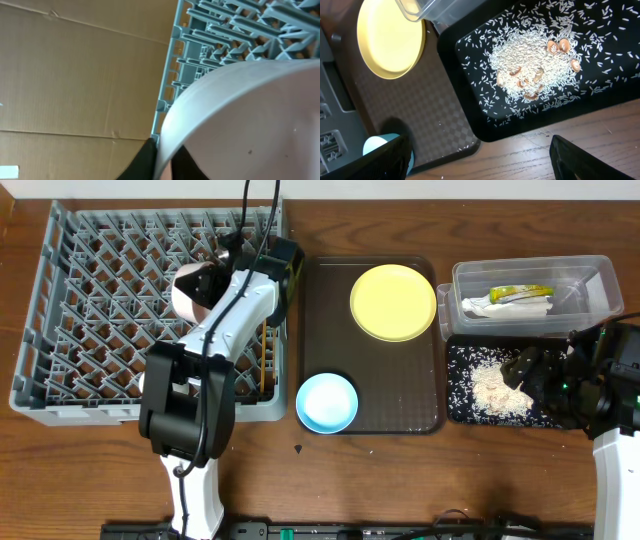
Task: Sort waste into correct bins and load items into the dishwasher
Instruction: 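Place the white-pink bowl into the dish rack with the left gripper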
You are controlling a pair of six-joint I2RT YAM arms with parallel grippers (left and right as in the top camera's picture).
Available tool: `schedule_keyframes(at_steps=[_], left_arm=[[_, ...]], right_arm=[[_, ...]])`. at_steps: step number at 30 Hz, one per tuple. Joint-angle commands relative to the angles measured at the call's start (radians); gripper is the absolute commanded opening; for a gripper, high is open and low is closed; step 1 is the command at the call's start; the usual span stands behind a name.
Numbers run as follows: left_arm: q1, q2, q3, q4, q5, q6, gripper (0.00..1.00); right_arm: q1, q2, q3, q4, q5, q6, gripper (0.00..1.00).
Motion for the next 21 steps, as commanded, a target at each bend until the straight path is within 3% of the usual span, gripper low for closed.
schedule_keyframes(at_steps=[1,10,17,21], left_arm=[[-0.026,0.02,-0.003,-0.005,0.08,-0.023,0.17],[-0.095,0.019,-0.003,-0.095,0.125,-0.023,0.39],[-0.133,0.014,-0.003,-0.14,0.125,-0.023,0.43],[-0.143,0.007,-0.003,-0.154,0.262,-0.024,0.49]], right_arm=[[-0.009,-0.012,0.007,0.0,-0.005,0.005,0.86],[-0.009,-0.012,0.007,0.002,-0.005,0.005,0.86],[-0.009,-0.012,0.007,0.001,-0.005,0.005,0.86],[-0.009,-0.012,0.007,0.001,-0.005,0.005,0.86]])
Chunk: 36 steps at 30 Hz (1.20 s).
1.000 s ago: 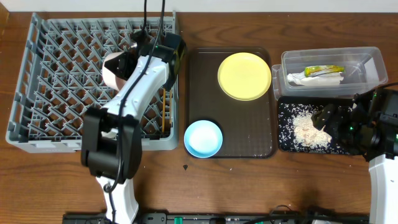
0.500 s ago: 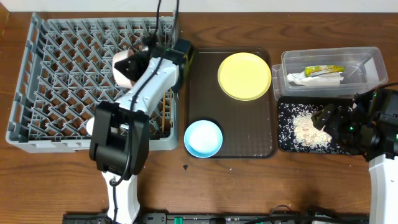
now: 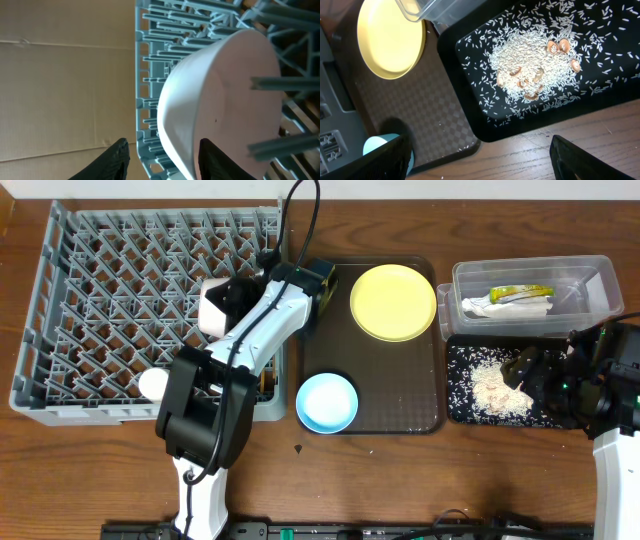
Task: Sort waste into correct bins and load items into the dishwasher
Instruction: 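Place the white-pink bowl into the dish rack with the left gripper, then reach the left gripper to the light-blue bowl and grasp its rim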
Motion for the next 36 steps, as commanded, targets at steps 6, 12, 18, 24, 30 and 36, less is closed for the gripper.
schedule_keyframes(at_steps=[6,12,18,24,30,36], left_arm=[[-0.044,-0.064,0.01,-0.033,0.385,-0.051,0.51],[-0.1,-0.246,0.022,0.007,0.748,-0.051,0.52],[-0.156,-0.328,0.019,0.04,1.09,-0.051,0.25],[-0.252,-0.288,-0.19,0.124,1.106,-0.218,0.08],[-0.286,-0.278,-0.389,0.381,1.175,-0.286,0.08],[-0.344,-0.278,-0.439,0.622,1.384,-0.259,0.08]], right_arm=[[-0.009,-0.012,0.007,0.001,-0.008,0.005,0.87],[-0.009,-0.012,0.007,-0.002,-0.008,0.005,0.86],[-0.009,-0.012,0.007,-0.002,-0.008,0.005,0.86],[-0.009,-0.012,0.007,-0.009,-0.008,0.005,0.86],[-0.009,-0.012,0.007,-0.008,-0.008,0.005,0.87],[-0.009,-0.012,0.007,-0.009,-0.008,0.005,0.86]])
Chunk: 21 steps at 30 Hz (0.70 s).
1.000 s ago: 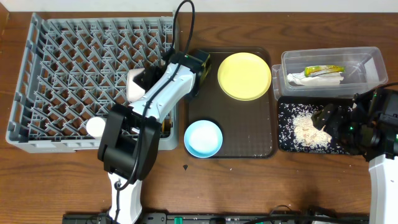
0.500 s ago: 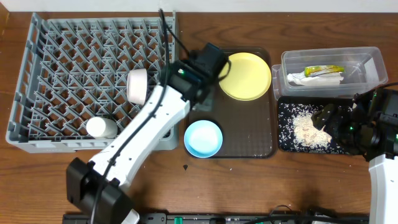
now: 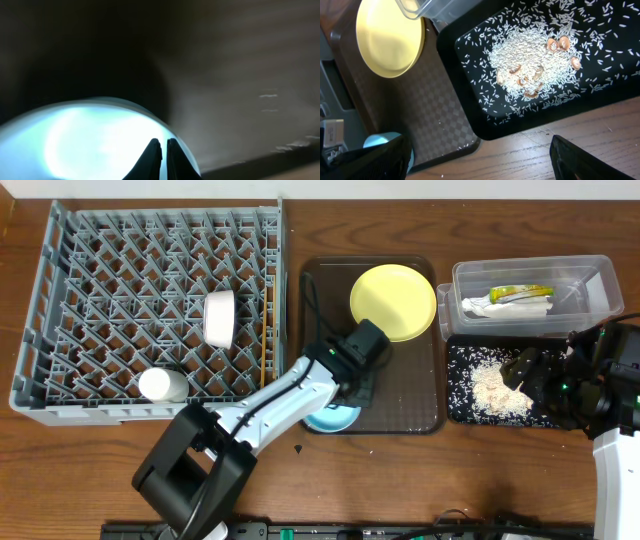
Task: Sort waste into correct bins and load items into the dishwasher
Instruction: 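Reach the left gripper to the light-blue bowl and grasp its rim, then lift the light-blue bowl with the left gripper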
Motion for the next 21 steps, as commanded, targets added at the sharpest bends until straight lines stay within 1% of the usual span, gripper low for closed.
schedule_keyframes(at_steps=[1,3,5,9,10,11,12,15,17,21], left_arm=[[-0.053,-0.004,0.0,0.078,0.148,-0.011,0.08],[-0.073,-0.004,0.001,0.127,0.193,0.005,0.08],[-0.087,-0.005,0.011,0.155,0.258,0.047,0.08],[-0.084,-0.033,0.06,0.084,0.247,0.075,0.08],[-0.077,-0.047,0.074,0.048,0.212,0.079,0.1],[-0.064,-0.069,0.095,-0.023,0.129,0.079,0.14],[-0.056,-0.079,0.101,-0.045,0.098,0.079,0.17],[-0.016,-0.117,0.103,-0.153,-0.062,0.079,0.33],[0.02,-0.118,0.101,-0.206,-0.109,0.083,0.42],[0.072,-0.087,0.051,-0.203,-0.104,0.094,0.43]], right_arm=[[-0.009,-0.012,0.007,0.0,-0.007,0.005,0.86],[-0.009,-0.012,0.007,0.0,-0.007,0.005,0.86],[-0.009,-0.012,0.007,0.0,-0.007,0.005,0.86],[-0.009,-0.012,0.007,0.0,-0.007,0.005,0.86],[-0.009,-0.012,0.007,0.0,-0.007,0.005,0.86],[-0.009,-0.012,0.007,0.0,-0.007,0.005,0.86],[-0.009,-0.012,0.007,0.0,-0.007,0.005,0.86],[-0.009,-0.012,0.007,0.0,-0.007,0.005,0.86],[-0.009,-0.012,0.007,0.0,-0.007,0.005,0.86],[-0.009,-0.012,0.007,0.0,-0.007,0.005,0.87]])
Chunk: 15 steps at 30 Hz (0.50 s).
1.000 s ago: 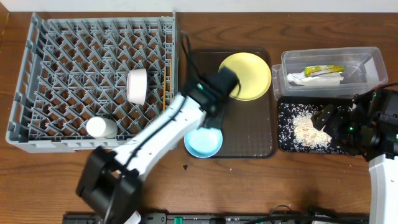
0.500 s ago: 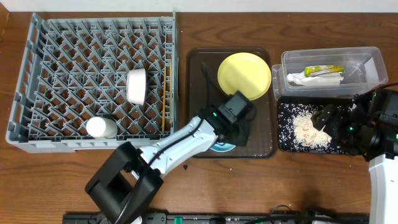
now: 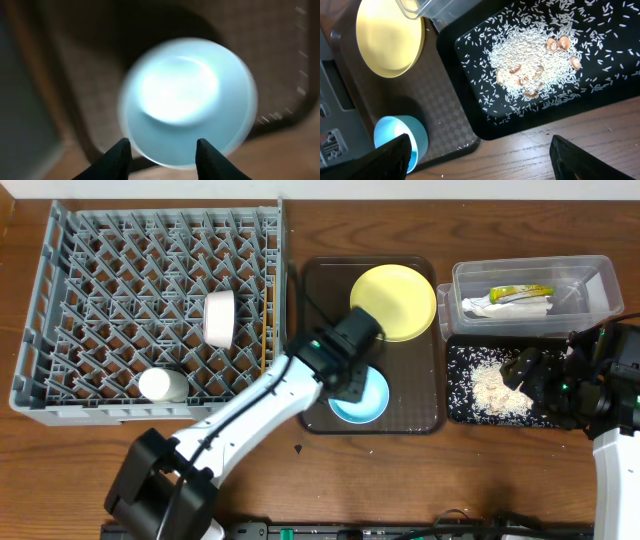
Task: Sort waste into correct bins and load items into the dishwasher
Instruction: 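Lift the light-blue bowl with the left gripper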
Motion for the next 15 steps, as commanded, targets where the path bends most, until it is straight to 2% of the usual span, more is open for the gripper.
schedule_keyframes(at_steps=[1,8,10,12,13,15], left_arm=[[0.038,0.045,-0.047,0.012,-0.066,0.02,0.43],[0.047,0.166,-0.082,0.101,0.027,0.09,0.41],[0.047,0.193,-0.082,0.106,0.027,0.09,0.34],[0.047,0.211,-0.082,0.111,0.027,0.09,0.19],[0.047,0.213,-0.082,0.11,0.027,0.09,0.08],[0.047,0.204,-0.077,0.101,0.028,0.09,0.08]], right_arm=[[-0.009,-0.011,0.007,0.0,-0.007,0.005,0.86],[-0.009,-0.011,0.007,0.003,-0.007,0.005,0.86],[-0.009,-0.011,0.007,0.001,-0.007,0.005,0.86],[-0.009,-0.011,0.007,0.001,-0.007,0.005,0.87],[-0.009,-0.011,0.007,0.001,-0.007,0.005,0.87],[-0.009,-0.011,0.007,0.0,-0.007,0.005,0.87]])
